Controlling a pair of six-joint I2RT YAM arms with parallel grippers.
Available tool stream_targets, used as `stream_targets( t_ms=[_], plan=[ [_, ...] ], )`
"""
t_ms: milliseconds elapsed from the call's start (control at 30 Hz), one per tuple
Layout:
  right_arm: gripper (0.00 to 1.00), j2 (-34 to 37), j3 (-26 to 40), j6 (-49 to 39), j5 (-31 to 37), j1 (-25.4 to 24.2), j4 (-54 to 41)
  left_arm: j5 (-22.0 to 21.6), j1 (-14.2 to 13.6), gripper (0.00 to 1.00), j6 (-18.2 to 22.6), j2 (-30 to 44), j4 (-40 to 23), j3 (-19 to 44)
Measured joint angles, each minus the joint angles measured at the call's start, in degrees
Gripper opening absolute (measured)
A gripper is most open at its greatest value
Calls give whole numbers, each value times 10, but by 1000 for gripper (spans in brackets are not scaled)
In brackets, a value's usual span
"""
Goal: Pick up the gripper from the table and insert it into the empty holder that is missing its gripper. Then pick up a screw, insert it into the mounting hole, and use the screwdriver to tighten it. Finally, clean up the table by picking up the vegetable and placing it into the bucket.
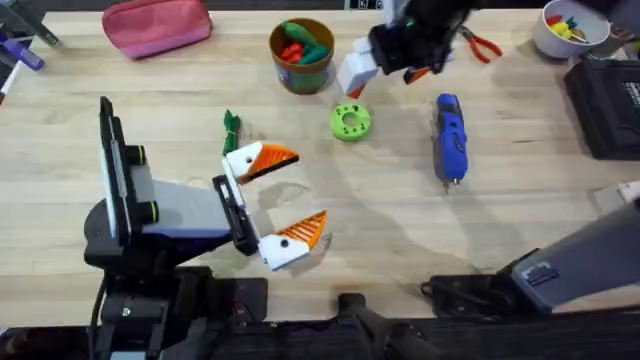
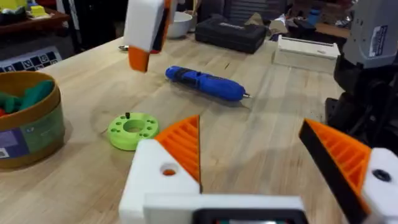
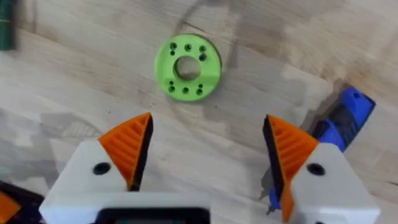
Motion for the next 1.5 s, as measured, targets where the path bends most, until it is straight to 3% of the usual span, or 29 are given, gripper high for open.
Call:
stream_targets(
  t_ms=[600, 1267, 1500],
  plan=[
    [898, 132, 16, -7, 21, 11, 35, 0, 0, 986, 0, 0, 0, 0],
    [733, 169, 16, -7, 38, 17, 84, 0, 0, 986, 0, 0, 0, 0],
    [616, 171, 16, -7, 38, 17, 96, 0, 0, 986, 0, 0, 0, 0]
  ],
)
